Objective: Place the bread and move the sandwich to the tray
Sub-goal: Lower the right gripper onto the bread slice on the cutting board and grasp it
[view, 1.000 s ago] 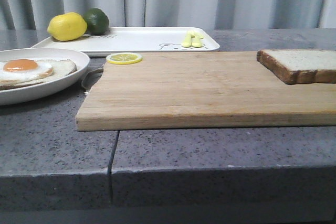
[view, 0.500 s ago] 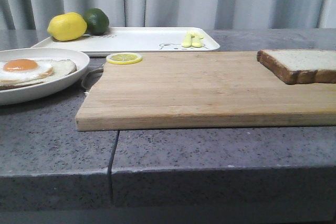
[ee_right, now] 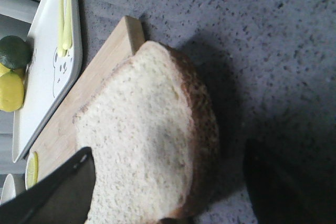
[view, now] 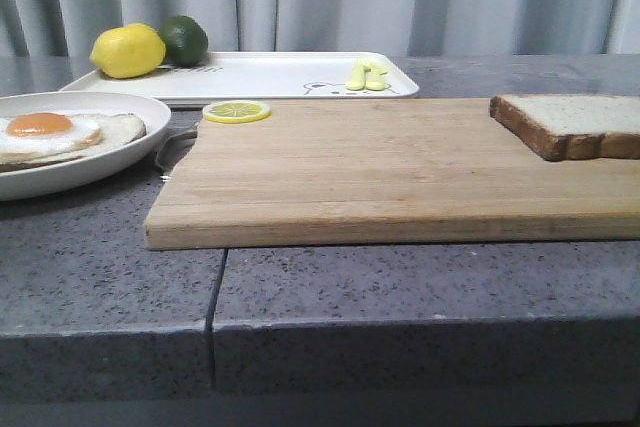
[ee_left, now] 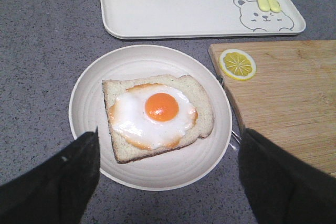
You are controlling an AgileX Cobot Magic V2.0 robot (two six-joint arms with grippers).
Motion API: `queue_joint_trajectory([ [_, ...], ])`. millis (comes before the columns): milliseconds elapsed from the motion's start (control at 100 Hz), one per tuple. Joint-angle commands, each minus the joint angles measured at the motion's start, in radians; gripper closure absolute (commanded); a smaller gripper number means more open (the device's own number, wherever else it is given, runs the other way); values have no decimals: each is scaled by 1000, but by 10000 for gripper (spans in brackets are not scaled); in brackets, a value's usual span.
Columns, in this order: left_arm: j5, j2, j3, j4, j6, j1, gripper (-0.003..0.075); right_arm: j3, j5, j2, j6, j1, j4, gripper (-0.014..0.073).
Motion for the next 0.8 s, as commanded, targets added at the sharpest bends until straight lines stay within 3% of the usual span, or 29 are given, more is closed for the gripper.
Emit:
queue_joint_trajectory([
  [0, -68, -1, -35, -15, 0, -5, 207, -22, 27, -5, -18, 3, 28, 12],
  [560, -68, -1, -35, -15, 0, -5, 207, -21, 0, 47, -46, 47, 60, 15],
  [660, -68, -1, -35, -15, 0, -5, 207, -21, -10, 47, -45, 47, 59, 87],
  [790, -68, -1, -35, -15, 0, -5, 207, -19, -19, 47, -45, 47, 58, 264],
])
